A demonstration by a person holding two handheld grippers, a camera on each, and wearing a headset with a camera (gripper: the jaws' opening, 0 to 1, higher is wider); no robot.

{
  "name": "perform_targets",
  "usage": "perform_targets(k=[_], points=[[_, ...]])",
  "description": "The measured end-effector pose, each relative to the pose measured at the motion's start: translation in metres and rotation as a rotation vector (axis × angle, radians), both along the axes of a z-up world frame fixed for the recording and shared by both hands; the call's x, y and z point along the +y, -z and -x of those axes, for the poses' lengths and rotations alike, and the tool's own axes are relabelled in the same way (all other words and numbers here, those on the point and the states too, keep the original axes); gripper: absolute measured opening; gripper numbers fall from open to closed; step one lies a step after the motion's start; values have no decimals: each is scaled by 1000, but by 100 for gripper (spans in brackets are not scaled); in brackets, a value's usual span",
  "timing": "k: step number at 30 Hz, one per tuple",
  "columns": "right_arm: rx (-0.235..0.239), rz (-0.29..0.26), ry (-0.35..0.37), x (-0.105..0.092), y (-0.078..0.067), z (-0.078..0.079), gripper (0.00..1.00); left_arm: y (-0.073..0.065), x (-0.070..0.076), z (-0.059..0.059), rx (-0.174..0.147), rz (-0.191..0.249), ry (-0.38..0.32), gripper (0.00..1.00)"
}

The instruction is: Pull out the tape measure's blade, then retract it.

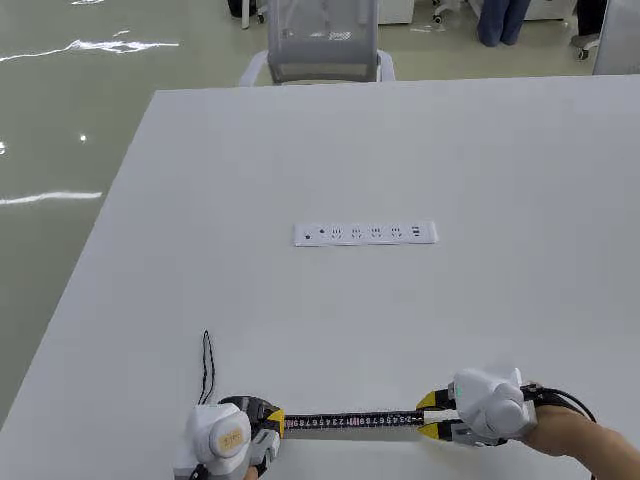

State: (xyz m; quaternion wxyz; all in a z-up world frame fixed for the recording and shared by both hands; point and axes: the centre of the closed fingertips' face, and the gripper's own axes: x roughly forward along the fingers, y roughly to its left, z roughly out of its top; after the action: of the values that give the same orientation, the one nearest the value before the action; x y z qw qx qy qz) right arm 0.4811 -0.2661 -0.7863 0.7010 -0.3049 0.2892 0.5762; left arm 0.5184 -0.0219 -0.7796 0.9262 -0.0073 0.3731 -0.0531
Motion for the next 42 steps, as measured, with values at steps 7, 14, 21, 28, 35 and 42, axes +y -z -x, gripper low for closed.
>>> perform_targets(k=[7, 14, 21, 28, 35, 42], points=[[2, -1, 1, 2, 1, -1, 13, -1, -1, 0, -1, 0, 0, 59], [3, -4, 0, 4, 1, -2, 13, 0, 0, 0, 3, 1, 3, 60], [3, -7, -2, 7, 0, -2, 13, 0, 0, -1, 3, 3, 1, 60], [1, -8, -3, 9, 0, -2, 13, -1, 0, 0, 4, 6, 1, 60], [1, -10, -3, 12, -2, -3, 13, 0, 1, -1, 9, 5, 2, 60], [4, -11, -5, 15, -1, -2, 13, 0, 1, -1, 8, 6, 4, 60]])
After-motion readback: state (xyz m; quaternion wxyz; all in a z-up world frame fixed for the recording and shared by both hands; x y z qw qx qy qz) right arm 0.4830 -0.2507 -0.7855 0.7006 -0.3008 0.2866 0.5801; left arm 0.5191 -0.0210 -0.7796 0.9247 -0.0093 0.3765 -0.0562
